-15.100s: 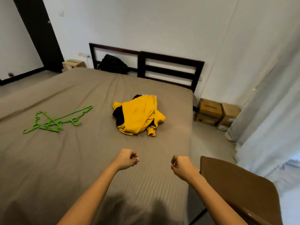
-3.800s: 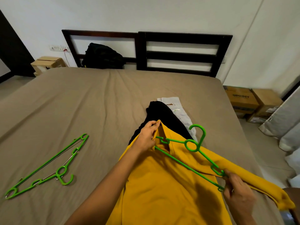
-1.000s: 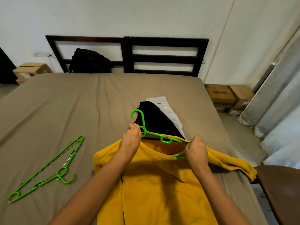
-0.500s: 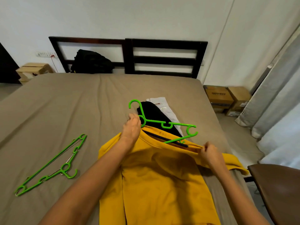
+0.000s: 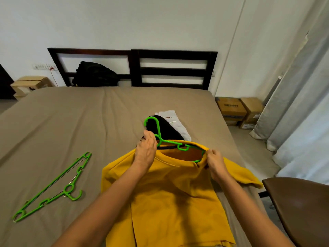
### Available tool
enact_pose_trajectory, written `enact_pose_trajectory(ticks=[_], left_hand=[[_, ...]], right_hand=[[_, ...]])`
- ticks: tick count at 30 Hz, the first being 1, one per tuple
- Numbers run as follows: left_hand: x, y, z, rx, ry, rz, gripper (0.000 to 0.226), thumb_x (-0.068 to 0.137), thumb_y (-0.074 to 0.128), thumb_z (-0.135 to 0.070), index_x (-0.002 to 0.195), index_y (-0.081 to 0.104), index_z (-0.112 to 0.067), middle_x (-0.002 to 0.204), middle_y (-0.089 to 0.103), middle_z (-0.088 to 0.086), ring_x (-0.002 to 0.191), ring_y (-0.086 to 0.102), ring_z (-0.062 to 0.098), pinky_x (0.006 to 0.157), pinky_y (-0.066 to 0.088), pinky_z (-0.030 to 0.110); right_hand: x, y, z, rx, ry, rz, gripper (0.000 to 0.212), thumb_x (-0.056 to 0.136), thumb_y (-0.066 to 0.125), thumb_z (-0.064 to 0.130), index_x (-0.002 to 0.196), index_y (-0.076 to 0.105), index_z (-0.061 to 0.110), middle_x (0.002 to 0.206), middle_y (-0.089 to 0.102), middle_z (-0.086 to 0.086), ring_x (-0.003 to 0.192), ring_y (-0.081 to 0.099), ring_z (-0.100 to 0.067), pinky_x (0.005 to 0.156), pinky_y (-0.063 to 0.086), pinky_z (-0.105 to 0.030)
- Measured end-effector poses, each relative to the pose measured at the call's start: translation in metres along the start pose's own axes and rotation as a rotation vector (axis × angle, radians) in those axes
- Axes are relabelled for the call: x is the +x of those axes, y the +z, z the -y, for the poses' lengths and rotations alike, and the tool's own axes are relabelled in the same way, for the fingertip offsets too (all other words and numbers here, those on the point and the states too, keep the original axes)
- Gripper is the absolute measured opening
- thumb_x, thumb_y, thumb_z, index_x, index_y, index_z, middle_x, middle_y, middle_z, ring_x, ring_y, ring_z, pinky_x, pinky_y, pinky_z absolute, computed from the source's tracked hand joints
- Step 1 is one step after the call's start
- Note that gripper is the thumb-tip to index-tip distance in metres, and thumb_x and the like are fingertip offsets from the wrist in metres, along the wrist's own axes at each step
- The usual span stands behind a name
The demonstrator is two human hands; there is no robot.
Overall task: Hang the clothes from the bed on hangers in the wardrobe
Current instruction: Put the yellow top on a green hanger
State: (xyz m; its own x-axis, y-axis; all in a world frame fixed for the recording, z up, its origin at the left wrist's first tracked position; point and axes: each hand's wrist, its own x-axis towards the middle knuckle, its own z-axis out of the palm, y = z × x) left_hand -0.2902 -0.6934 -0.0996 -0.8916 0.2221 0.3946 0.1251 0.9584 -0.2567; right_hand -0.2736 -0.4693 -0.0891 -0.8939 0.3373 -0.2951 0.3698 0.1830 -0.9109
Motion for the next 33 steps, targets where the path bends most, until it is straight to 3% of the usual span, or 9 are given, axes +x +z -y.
enact_pose_trajectory(ticks=[4, 7, 11, 13, 15, 17, 23, 27, 33], left_hand=[[0.012, -0.034, -0.012, -0.061, -0.008, 0.007, 0.057, 0.094, 0.006, 0.006, 0.090, 0.061, -0.007, 0.080, 0.058, 0.005, 0.044, 0.047, 0.003, 0.037, 0.035, 0.016], [0.021, -0.038, 0.003, -0.133, -0.009, -0.090, 0.025, 0.089, 0.023, 0.003, 0.084, 0.041, -0.014, 0.072, 0.048, 0.001, 0.040, 0.043, 0.003, 0.034, 0.034, 0.017], [0.029, -0.042, 0.028, -0.202, -0.089, -0.162, 0.020, 0.089, 0.029, 0.001, 0.084, 0.044, -0.011, 0.071, 0.046, 0.003, 0.041, 0.045, 0.007, 0.034, 0.037, 0.020], [0.035, -0.052, 0.036, -0.203, -0.104, -0.201, 0.024, 0.089, 0.029, 0.002, 0.082, 0.049, -0.008, 0.072, 0.046, 0.006, 0.039, 0.040, 0.007, 0.032, 0.034, 0.019], [0.041, -0.065, 0.043, -0.206, -0.108, -0.233, 0.025, 0.091, 0.029, 0.003, 0.082, 0.050, -0.007, 0.073, 0.046, 0.007, 0.041, 0.032, 0.006, 0.032, 0.033, 0.019], [0.044, -0.078, 0.047, -0.181, -0.107, -0.265, 0.024, 0.091, 0.029, 0.003, 0.083, 0.050, -0.007, 0.073, 0.045, 0.008, 0.044, 0.027, 0.006, 0.032, 0.033, 0.018], [0.045, -0.113, 0.047, -0.176, -0.014, -0.247, 0.018, 0.088, 0.034, 0.005, 0.084, 0.045, -0.008, 0.075, 0.046, 0.007, 0.037, 0.038, 0.008, 0.033, 0.031, 0.018], [0.046, -0.130, 0.049, -0.476, -0.045, -0.178, 0.004, 0.096, 0.045, -0.006, 0.094, 0.048, -0.007, 0.085, 0.052, 0.011, 0.060, 0.055, 0.023, 0.050, 0.041, 0.029], [0.058, -0.178, 0.045, -0.817, 0.047, -0.067, 0.021, 0.100, 0.039, -0.020, 0.098, 0.051, -0.002, 0.102, 0.067, 0.018, 0.093, 0.061, 0.036, 0.070, 0.040, 0.031]], right_hand=[[-0.001, 0.002, 0.003, -0.117, -0.095, 0.009, 0.025, 0.093, 0.042, 0.027, 0.073, 0.047, 0.013, 0.060, 0.047, -0.005, 0.055, 0.043, -0.022, 0.052, 0.041, -0.035], [0.005, -0.016, 0.014, -0.024, -0.080, -0.100, 0.028, 0.091, 0.043, 0.028, 0.065, 0.044, 0.017, 0.057, 0.043, -0.004, 0.053, 0.040, -0.018, 0.049, 0.040, -0.029], [-0.004, -0.035, 0.033, -0.149, -0.246, -0.057, 0.026, 0.099, 0.038, 0.016, 0.078, 0.052, 0.020, 0.075, 0.054, -0.003, 0.068, 0.053, -0.022, 0.055, 0.043, -0.027], [-0.018, -0.042, 0.045, -0.295, -0.409, 0.002, 0.009, 0.096, 0.050, 0.024, 0.092, 0.052, 0.017, 0.083, 0.056, 0.000, 0.075, 0.055, -0.019, 0.057, 0.045, -0.027], [-0.024, -0.048, 0.047, -0.421, -0.475, 0.077, 0.035, 0.082, 0.071, 0.031, 0.101, 0.045, 0.018, 0.087, 0.053, 0.004, 0.076, 0.051, -0.013, 0.057, 0.043, -0.022], [-0.030, -0.051, 0.050, -0.520, -0.494, 0.038, 0.048, 0.074, 0.080, 0.023, 0.100, 0.040, 0.017, 0.089, 0.050, 0.002, 0.078, 0.047, -0.012, 0.054, 0.033, -0.016], [-0.048, -0.054, 0.072, -0.466, -0.355, 0.082, 0.027, 0.084, 0.070, 0.021, 0.098, 0.049, 0.011, 0.086, 0.051, -0.004, 0.075, 0.050, -0.016, 0.047, 0.033, -0.017], [-0.071, -0.063, 0.109, 0.016, -0.227, 0.217, 0.009, 0.096, 0.049, 0.013, 0.088, 0.052, 0.010, 0.074, 0.053, -0.010, 0.055, 0.050, -0.013, 0.039, 0.042, -0.018], [-0.086, -0.048, 0.151, -0.274, -0.406, 0.021, 0.020, 0.094, 0.048, 0.021, 0.075, 0.045, 0.017, 0.077, 0.053, -0.003, 0.072, 0.052, -0.019, 0.057, 0.039, -0.029]])
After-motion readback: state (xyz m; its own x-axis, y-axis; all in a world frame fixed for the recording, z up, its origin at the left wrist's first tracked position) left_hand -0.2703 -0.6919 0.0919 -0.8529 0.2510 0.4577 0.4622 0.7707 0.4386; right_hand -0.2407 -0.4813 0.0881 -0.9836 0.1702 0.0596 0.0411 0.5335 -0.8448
